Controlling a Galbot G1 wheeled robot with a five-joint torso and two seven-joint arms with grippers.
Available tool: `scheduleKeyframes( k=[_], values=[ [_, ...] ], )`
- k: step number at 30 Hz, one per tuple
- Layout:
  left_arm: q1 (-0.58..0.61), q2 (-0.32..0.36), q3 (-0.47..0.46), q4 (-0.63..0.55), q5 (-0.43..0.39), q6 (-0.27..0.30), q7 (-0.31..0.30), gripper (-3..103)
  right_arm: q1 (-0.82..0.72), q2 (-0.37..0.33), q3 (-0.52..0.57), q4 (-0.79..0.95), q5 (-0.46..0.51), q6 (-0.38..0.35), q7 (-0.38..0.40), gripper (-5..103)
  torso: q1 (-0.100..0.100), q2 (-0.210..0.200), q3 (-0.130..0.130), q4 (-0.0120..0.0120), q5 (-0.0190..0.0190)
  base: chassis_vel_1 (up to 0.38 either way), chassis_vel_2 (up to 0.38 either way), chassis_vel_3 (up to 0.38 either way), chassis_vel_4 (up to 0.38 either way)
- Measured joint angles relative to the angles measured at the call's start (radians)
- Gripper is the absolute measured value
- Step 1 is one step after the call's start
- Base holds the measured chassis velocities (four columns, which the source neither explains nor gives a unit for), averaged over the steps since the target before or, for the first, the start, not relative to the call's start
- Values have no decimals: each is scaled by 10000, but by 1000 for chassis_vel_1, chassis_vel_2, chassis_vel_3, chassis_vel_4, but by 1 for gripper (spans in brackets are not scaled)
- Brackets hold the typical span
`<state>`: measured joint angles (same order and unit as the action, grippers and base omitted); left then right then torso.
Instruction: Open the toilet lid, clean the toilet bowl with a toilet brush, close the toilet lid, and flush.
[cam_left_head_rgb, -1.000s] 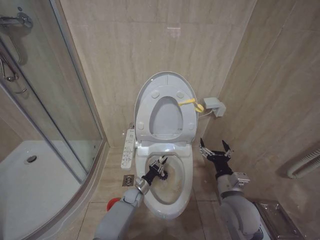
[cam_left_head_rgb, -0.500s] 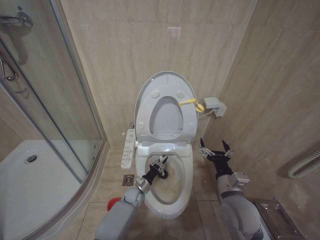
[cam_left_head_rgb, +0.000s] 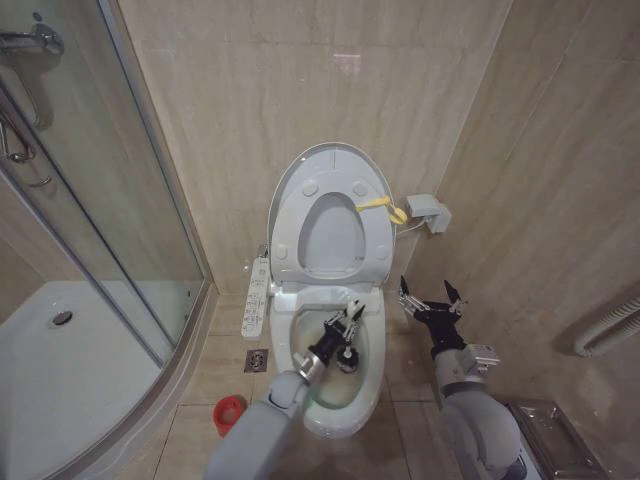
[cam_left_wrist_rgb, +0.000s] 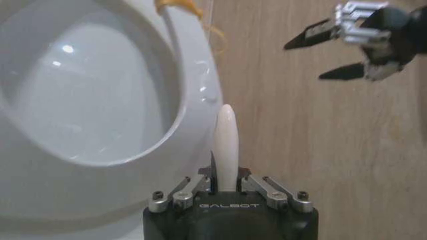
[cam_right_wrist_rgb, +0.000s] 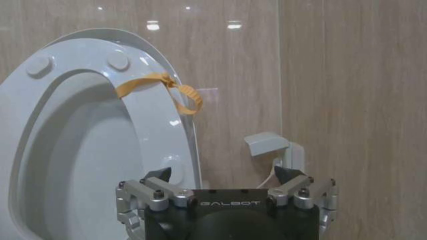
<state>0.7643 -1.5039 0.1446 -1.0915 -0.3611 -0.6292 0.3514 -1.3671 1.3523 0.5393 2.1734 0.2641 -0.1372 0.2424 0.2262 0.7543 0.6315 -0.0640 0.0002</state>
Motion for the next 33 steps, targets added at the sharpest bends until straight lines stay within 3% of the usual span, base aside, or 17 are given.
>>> scheduleKeyframes(
  k=[4,10,20,29,33],
  values=[
    [144,-65,104,-116,-3,4,2,20,0,0,0,0,0,0,0,100,-2,1,-1,2,0,0,0,0,0],
    [16,-285,-239,1091,454,-267,179,20,0,0,0,0,0,0,0,100,-2,2,-1,3,-1,0,0,0,0],
    [-272,-432,-44,441,137,9,107,20,0,0,0,0,0,0,0,100,-1,2,-1,-3,-3,0,0,0,0],
    [-66,-403,-51,1188,348,-177,298,20,0,0,0,0,0,0,-1,100,-1,2,-1,3,-3,0,0,0,0],
    [-107,-321,140,340,48,72,193,20,0,0,0,0,0,0,0,100,-1,2,0,-2,-3,0,0,0,0]
  ],
)
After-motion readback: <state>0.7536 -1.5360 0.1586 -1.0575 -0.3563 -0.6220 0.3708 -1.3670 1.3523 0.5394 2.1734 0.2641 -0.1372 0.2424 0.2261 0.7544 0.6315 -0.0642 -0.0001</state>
